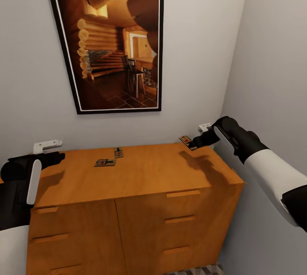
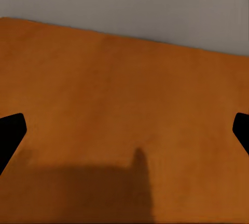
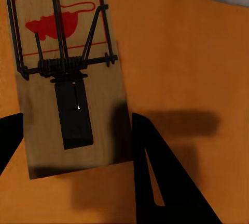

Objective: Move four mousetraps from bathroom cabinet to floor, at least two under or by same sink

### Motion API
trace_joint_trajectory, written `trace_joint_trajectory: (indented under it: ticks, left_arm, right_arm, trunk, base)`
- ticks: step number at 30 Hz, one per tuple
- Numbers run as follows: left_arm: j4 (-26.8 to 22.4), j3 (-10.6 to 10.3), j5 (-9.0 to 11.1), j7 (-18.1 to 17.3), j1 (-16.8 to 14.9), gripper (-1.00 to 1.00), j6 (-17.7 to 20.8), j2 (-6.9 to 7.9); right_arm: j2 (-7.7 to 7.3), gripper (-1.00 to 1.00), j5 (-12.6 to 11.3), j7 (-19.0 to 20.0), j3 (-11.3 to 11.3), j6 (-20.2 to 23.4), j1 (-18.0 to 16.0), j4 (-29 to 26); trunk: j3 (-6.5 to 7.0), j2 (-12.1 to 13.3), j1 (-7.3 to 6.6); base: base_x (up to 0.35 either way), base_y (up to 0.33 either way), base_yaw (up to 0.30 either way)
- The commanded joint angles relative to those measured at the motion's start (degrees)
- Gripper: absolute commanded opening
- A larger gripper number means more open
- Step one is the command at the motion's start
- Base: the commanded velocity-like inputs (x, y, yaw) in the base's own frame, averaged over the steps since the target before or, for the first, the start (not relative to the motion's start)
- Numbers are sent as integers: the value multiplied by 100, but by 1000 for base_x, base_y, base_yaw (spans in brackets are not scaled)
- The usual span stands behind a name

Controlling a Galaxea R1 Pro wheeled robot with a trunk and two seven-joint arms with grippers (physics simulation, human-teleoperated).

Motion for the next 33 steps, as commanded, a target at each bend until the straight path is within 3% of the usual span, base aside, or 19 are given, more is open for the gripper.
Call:
trace_joint_trajectory:
  ticks: [1, 33]
  left_arm:
    - [-3, -3, 35, 40, -6, 100, 23, -1]
    - [-16, -42, -53, 40, -6, 100, 23, 4]
  right_arm:
    - [-8, -100, -29, 7, 24, 20, -7, -7]
    - [-9, -100, -26, 8, 24, 20, -7, -6]
  trunk:
    - [-7, -4, 0]
    - [-7, -4, 0]
  base:
    - [-1, 0, 230]
    - [0, 0, 270]
